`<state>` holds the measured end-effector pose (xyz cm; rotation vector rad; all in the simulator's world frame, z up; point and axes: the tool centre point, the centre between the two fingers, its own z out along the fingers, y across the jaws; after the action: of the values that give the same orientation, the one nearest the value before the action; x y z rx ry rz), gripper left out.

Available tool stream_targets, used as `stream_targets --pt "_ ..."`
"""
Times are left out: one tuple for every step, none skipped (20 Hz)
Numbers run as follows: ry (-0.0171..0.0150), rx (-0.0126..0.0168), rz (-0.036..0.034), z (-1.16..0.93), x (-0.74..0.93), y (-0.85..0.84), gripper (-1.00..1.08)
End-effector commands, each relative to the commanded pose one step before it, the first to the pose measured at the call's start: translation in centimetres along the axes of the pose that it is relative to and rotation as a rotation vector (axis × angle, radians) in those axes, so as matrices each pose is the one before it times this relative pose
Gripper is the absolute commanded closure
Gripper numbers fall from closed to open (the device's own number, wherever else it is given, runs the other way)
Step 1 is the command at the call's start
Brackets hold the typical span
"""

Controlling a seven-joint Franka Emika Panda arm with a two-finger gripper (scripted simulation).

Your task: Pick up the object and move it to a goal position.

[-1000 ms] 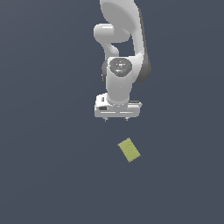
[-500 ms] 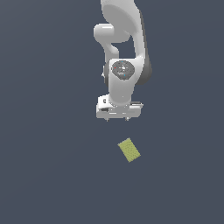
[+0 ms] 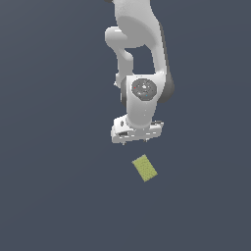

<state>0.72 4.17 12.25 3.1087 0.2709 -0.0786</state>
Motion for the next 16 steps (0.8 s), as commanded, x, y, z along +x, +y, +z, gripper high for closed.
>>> stream_targets --pt "0.00620 -0.00040 -0.04888 0.684 1.298 -0.471 -0.92" --pt "0.00309 -0.00004 -0.02223 0.323 0.597 -0.187 -0.92" --pt "0.00332 0.00006 -0.02343 0.352 0.626 -0.188 -0.92" --pt "0.00357 0.00018 -0.02460 0.382 0.653 -0.188 -0.92" --pt "0.00362 0.00029 -0.02435 0.392 0.643 -0.175 -0.92" --pt "0.00349 0.00036 -0.02287 0.380 0.600 -0.154 -0.92" --pt "0.00335 0.00042 -0.02141 0.366 0.557 -0.135 -0.92" --pt "0.00320 0.00045 -0.01997 0.351 0.516 -0.118 -0.92" --pt "0.00304 0.00047 -0.01856 0.334 0.476 -0.103 -0.92" --pt "0.00287 0.00047 -0.01716 0.316 0.437 -0.089 -0.92" --pt "0.00269 0.00047 -0.01579 0.297 0.399 -0.077 -0.92" --pt "0.00251 0.00045 -0.01443 0.277 0.362 -0.065 -0.92" --pt "0.00232 0.00043 -0.01311 0.256 0.326 -0.056 -0.92" --pt "0.00212 0.00040 -0.01180 0.234 0.292 -0.048 -0.92" --pt "0.00191 0.00037 -0.01051 0.211 0.258 -0.040 -0.92" --pt "0.00170 0.00033 -0.00922 0.188 0.225 -0.032 -0.92"
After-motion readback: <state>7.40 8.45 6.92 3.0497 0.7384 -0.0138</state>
